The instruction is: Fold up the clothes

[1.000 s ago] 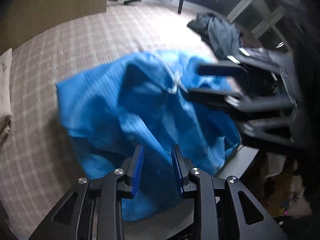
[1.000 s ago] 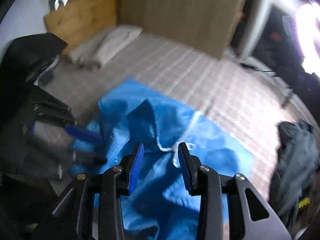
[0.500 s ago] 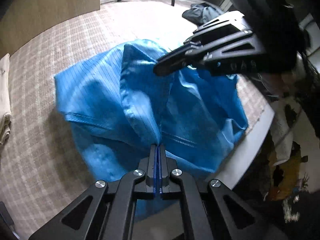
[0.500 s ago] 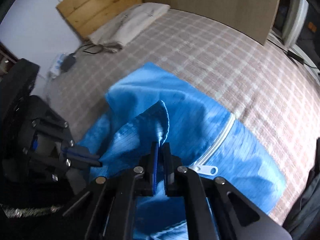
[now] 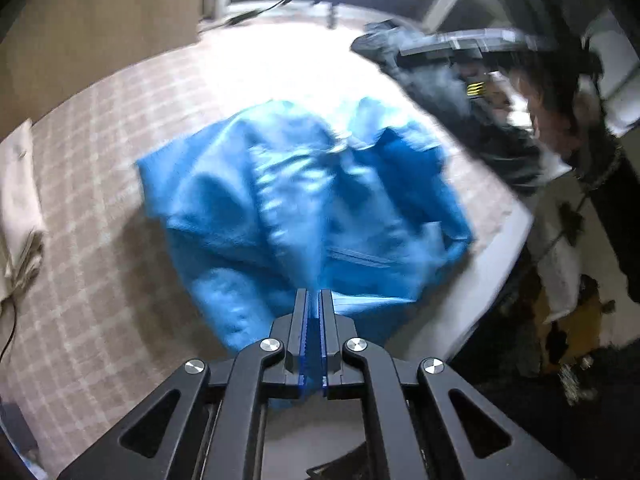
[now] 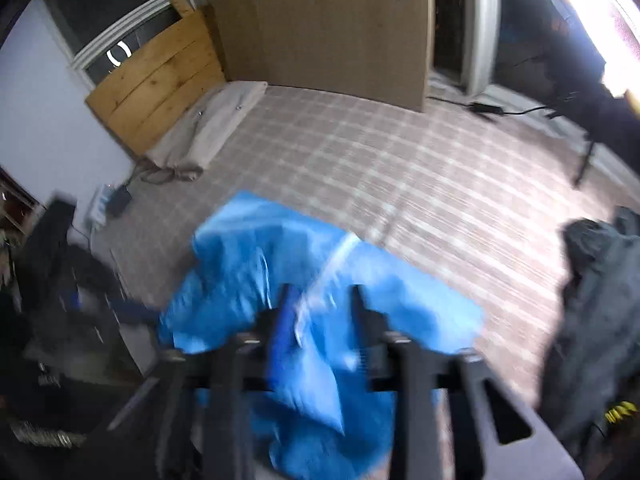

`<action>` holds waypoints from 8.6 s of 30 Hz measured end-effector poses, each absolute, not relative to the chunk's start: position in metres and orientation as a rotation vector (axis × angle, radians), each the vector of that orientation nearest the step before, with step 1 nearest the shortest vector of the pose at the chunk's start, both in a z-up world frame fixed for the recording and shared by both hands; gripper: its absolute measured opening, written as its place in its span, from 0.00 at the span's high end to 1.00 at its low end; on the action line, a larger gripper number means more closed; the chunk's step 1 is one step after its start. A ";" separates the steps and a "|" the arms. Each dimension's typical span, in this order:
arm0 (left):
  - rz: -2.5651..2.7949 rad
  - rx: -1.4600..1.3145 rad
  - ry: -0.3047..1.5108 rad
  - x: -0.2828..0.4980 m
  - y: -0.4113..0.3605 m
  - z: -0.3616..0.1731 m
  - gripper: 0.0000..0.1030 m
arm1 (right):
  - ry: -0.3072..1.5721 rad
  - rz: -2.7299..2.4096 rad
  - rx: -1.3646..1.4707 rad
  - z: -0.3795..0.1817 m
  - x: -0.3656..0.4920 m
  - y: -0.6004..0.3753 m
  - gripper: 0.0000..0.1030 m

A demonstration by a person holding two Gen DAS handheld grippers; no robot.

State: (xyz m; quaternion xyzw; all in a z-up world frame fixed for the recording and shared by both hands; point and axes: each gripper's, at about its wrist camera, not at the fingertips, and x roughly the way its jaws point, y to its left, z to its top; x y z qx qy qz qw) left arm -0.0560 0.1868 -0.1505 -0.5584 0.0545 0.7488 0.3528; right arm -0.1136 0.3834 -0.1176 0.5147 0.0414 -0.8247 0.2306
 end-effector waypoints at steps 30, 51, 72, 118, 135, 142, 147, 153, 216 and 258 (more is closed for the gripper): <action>1.956 -1.453 0.314 -0.028 0.351 -0.196 0.86 | -0.168 -1.904 1.407 -0.202 -0.146 0.438 0.95; 2.047 -1.398 0.340 0.003 0.331 -0.188 0.91 | 0.069 -1.947 1.838 -0.212 -0.115 0.375 0.63; 2.018 -1.450 0.157 0.023 0.294 -0.172 0.97 | 0.038 -1.889 1.816 -0.211 -0.089 0.358 0.93; 2.358 -1.493 -0.076 -0.054 0.252 -0.152 0.79 | 0.154 -1.982 1.534 -0.223 -0.085 0.377 0.93; 2.275 -1.583 0.095 -0.152 0.165 -0.197 0.95 | -0.146 -2.305 1.634 -0.226 -0.093 0.440 0.90; 2.252 -1.310 0.117 -0.142 0.161 -0.141 0.82 | -0.426 -2.516 1.456 -0.174 -0.067 0.476 0.89; 2.149 -1.381 0.198 -0.162 0.178 -0.176 0.84 | -0.453 -2.547 1.496 -0.199 -0.100 0.458 0.88; 2.063 -1.401 0.201 -0.165 0.181 -0.177 0.87 | -0.231 -2.560 1.588 -0.195 -0.096 0.441 0.91; 2.370 -1.715 -0.451 -0.090 0.104 -0.204 0.55 | -0.411 -2.501 1.702 -0.215 -0.026 0.458 0.34; 2.673 -1.436 0.039 -0.012 0.194 -0.097 0.94 | -0.339 -2.563 1.363 -0.138 -0.007 0.440 0.93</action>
